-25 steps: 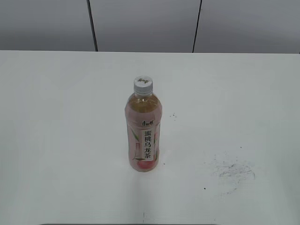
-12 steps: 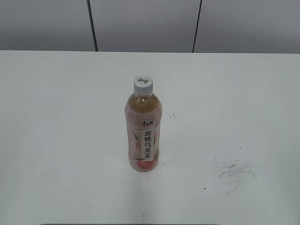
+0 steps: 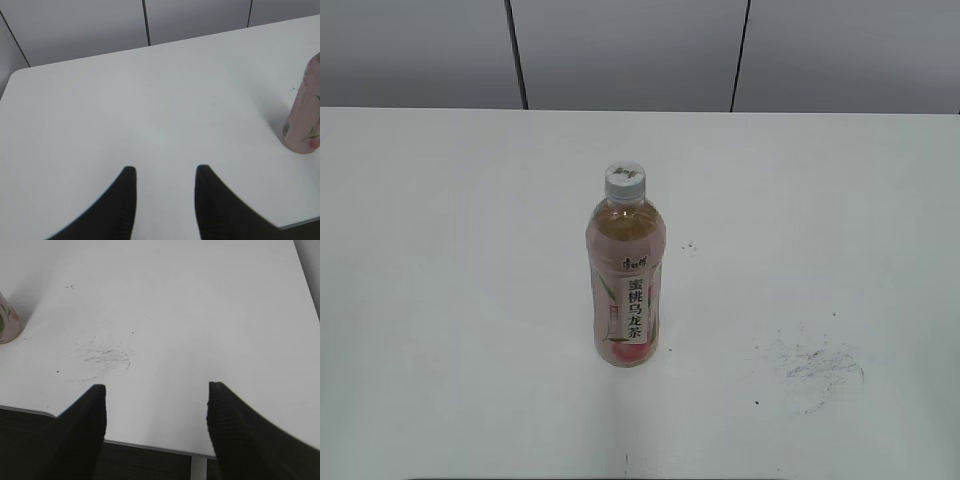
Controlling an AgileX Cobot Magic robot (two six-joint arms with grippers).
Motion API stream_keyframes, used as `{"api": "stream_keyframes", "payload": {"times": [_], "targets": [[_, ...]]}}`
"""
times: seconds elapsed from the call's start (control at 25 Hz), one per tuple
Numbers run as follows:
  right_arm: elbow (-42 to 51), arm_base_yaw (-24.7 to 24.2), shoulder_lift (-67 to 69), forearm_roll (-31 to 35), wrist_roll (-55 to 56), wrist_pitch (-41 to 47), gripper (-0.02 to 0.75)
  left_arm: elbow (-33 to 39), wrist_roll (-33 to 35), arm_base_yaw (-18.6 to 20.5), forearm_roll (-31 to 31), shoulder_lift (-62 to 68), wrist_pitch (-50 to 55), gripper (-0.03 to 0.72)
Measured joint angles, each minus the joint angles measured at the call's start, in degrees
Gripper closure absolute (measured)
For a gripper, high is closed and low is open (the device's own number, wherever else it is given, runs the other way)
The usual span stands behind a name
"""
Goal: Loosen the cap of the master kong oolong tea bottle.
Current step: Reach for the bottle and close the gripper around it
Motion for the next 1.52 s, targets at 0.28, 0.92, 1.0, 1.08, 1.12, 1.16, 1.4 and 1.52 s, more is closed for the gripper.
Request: {"api": "stream_keyframes", "payload": {"times": [0.28, 0.92, 1.0, 1.08, 1.12, 1.16, 1.4, 1.52], "targets": [[0.0, 0.0, 0.0, 0.0, 0.0, 0.0, 0.257, -0.8, 0.0, -0.8, -0.8, 4.4, -5.7, 0.447], [0.0, 0.0, 0.0, 0.0, 0.0, 0.0, 0.257, -0.7, 0.0, -4.4, -7.8, 52.0, -56.9, 0.407], [0.0, 0.0, 0.0, 0.0, 0.1, 0.0, 0.257, -0.7, 0.0, -4.4, -7.7, 58.6, -62.9, 0.326], [0.0, 0.0, 0.0, 0.0, 0.1, 0.0, 0.257, -0.7, -0.2, -4.4, -7.3, 64.6, -69.4, 0.219], [0.0, 0.0, 0.0, 0.0, 0.1, 0.0, 0.257, -0.7, -0.4, -4.4, -7.3, 67.3, -72.8, 0.164], [0.0, 0.0, 0.0, 0.0, 0.1, 0.0, 0.257, -0.7, -0.5, -4.4, -7.2, 69.2, -75.7, 0.124], [0.0, 0.0, 0.4, 0.0, 0.1, 0.0, 0.257, -0.7, -4.0, -4.4, -7.1, 82.7, -87.1, 0.094], [0.0, 0.0, 0.4, 0.0, 0.1, 0.0, 0.257, -0.7, -7.5, -4.4, -6.3, 86.8, -89.4, 0.109]]}}
